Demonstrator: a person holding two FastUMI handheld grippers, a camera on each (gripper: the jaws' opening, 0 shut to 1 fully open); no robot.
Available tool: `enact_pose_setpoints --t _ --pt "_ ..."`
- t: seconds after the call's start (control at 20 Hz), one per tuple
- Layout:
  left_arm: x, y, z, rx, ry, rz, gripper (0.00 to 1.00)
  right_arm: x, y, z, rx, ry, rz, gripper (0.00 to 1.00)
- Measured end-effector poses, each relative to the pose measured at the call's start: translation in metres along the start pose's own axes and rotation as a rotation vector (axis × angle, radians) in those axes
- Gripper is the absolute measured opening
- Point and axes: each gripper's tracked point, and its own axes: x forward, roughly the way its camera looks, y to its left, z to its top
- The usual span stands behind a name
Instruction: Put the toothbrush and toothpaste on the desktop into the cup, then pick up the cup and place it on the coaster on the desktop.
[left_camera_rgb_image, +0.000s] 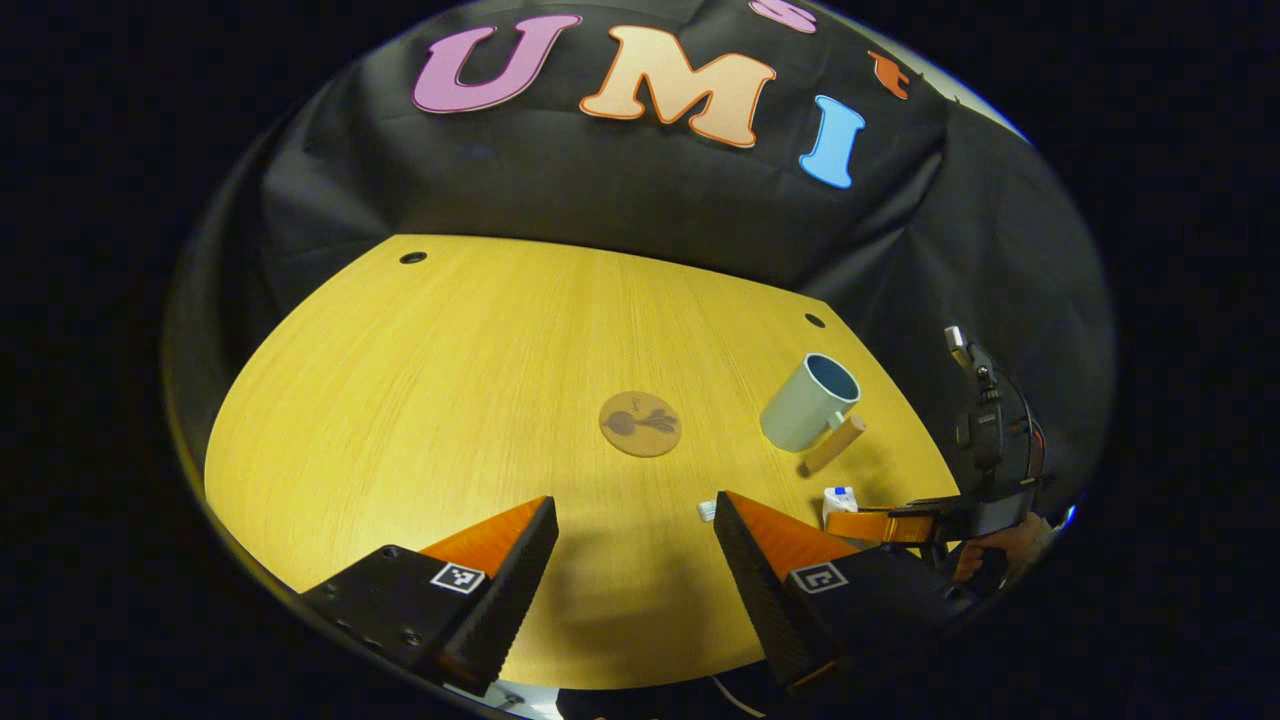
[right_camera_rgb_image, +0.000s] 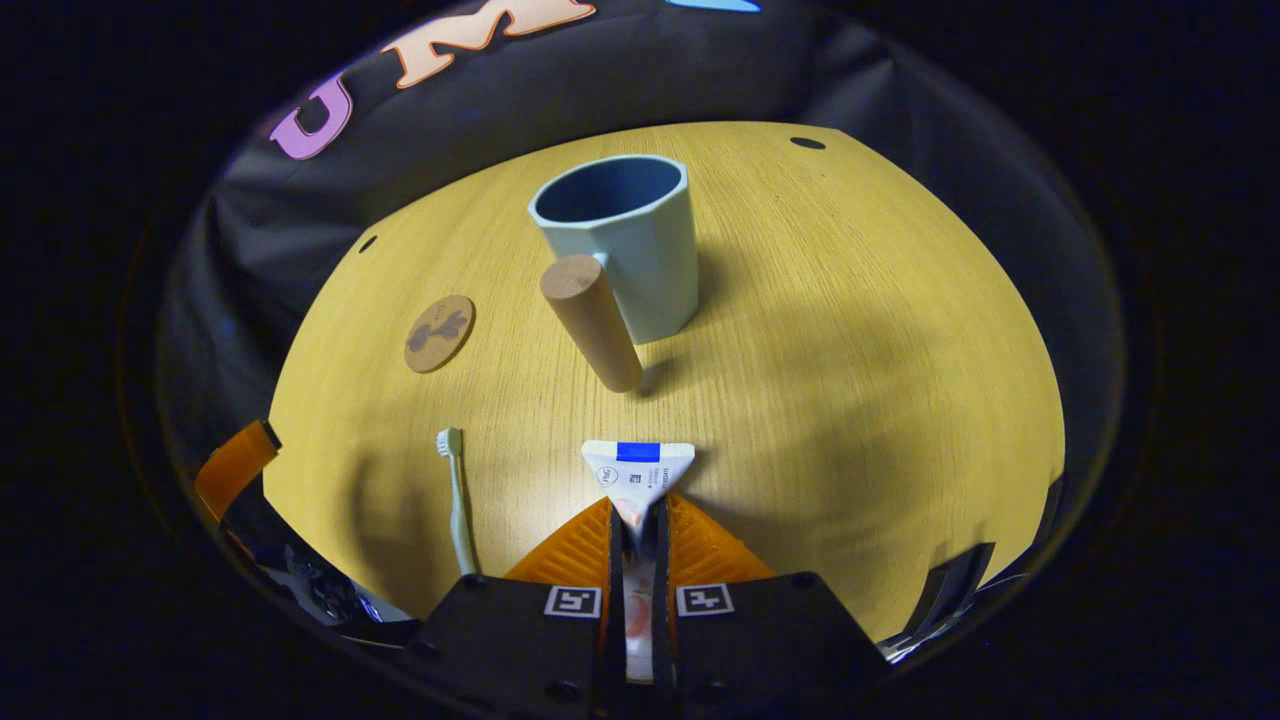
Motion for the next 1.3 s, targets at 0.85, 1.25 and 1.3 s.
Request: enact_pose_setpoints --t 0.85,1.25,1.3 --pt "0.052 -0.081 -0.075 0.051 0.415 0.020 0.86 -0.056 -0.045 0.028 -0.045 -0.106 0.151 0.12" --pt "0.064 -0.073 -0.088 0.038 0.524 0.127 0.70 -0.058 -0.074 0.044 -0.108 -0.127 0.174 0.12" --pt "0.065 -0.071 -0.089 0.043 0.537 0.139 0.65 -0.058 -0.077 0.045 -0.112 -0.128 0.175 0.12"
